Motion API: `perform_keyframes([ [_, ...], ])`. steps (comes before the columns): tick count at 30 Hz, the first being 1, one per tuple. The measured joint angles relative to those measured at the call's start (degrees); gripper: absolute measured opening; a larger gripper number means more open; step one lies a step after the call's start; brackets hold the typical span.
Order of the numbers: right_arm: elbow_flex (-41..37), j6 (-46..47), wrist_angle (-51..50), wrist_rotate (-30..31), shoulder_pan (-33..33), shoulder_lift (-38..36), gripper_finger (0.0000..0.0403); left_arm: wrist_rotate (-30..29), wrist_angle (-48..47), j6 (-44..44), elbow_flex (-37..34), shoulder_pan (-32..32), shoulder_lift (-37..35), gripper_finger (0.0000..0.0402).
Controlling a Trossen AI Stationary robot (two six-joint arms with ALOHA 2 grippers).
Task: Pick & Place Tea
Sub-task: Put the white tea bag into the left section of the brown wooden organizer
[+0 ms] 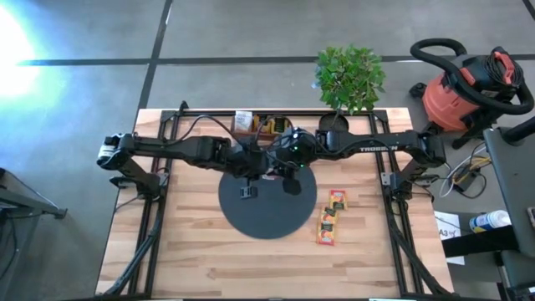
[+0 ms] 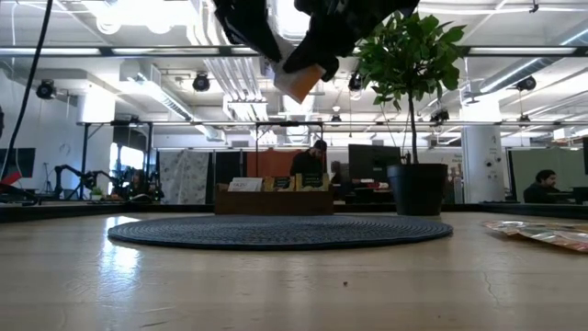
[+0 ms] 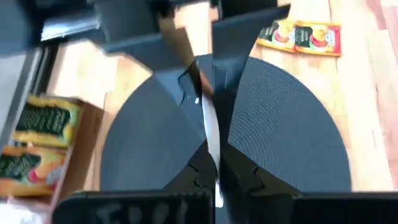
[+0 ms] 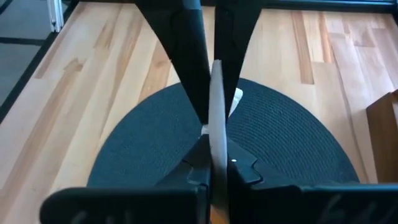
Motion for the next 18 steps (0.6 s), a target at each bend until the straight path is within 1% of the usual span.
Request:
perform_keyframes([
  [7,0.0,0.3,-0.2,0.1,-0.1,-0.2,0.001,0.0,-4.8,-5.7,-0.1,0.0,0.0,0.0028],
  [18,0.1,2.6,0.3,0.4,0.0,-0.7,0.0009,-0.1,-7.4,-7.4,-0.1,-0.1,0.0,0.0029],
])
